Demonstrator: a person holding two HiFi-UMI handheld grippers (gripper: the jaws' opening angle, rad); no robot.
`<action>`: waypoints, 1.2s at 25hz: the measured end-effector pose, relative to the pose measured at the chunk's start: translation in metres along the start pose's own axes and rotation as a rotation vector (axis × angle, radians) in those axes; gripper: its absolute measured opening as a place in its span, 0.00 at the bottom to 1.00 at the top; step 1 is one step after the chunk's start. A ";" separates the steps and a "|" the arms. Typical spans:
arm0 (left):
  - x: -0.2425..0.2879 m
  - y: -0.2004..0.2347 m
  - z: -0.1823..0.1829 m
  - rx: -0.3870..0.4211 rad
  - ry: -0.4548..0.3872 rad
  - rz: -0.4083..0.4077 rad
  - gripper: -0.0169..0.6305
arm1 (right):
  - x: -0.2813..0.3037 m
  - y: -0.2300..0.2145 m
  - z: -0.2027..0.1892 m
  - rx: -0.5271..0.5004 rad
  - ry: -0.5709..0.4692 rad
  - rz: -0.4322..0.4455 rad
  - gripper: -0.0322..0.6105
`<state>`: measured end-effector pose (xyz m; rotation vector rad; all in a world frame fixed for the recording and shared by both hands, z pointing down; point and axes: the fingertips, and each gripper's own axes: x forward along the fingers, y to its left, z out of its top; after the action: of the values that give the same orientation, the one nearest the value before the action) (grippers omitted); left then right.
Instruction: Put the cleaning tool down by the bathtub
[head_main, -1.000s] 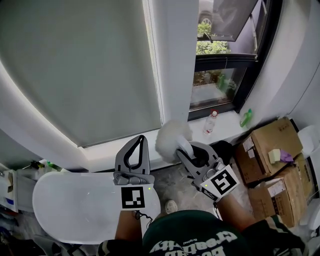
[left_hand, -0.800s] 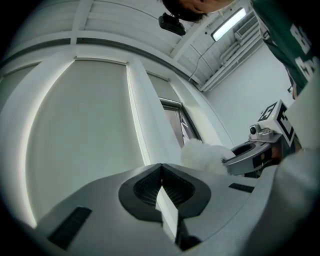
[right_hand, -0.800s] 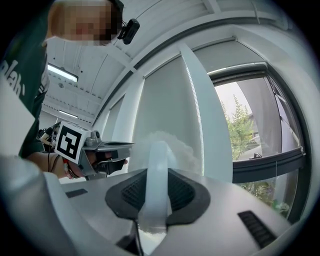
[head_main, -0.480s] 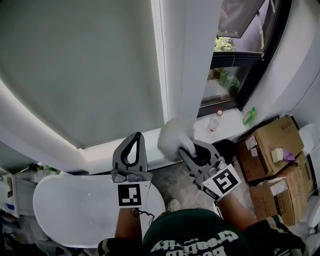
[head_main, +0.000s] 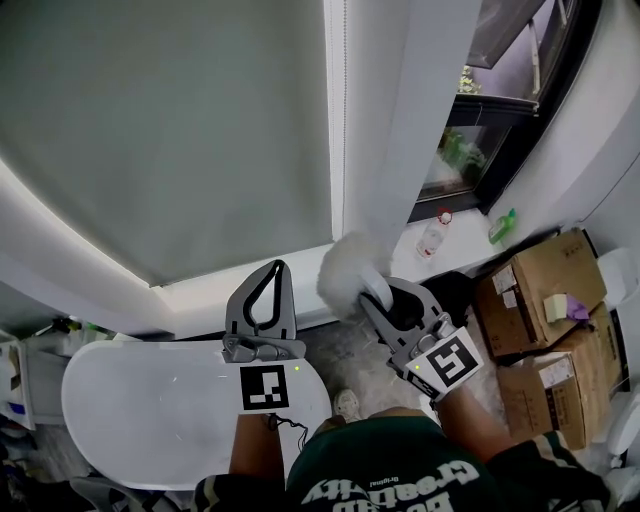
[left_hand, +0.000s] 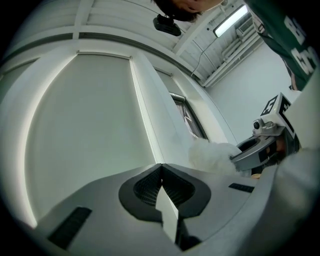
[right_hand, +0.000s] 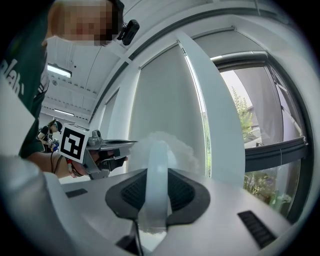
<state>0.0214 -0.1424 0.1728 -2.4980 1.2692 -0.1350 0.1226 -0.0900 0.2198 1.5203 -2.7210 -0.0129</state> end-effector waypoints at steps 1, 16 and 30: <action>0.000 0.000 -0.001 -0.006 0.000 -0.003 0.04 | 0.001 0.000 -0.002 -0.001 0.002 0.002 0.20; 0.003 -0.001 -0.003 -0.020 0.032 0.030 0.04 | 0.008 -0.001 -0.009 0.033 0.021 0.052 0.20; 0.021 -0.025 -0.009 -0.074 0.097 0.074 0.04 | 0.016 -0.025 -0.006 0.045 0.022 0.165 0.20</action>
<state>0.0513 -0.1477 0.1880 -2.5296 1.4280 -0.1975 0.1356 -0.1166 0.2252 1.2925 -2.8382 0.0678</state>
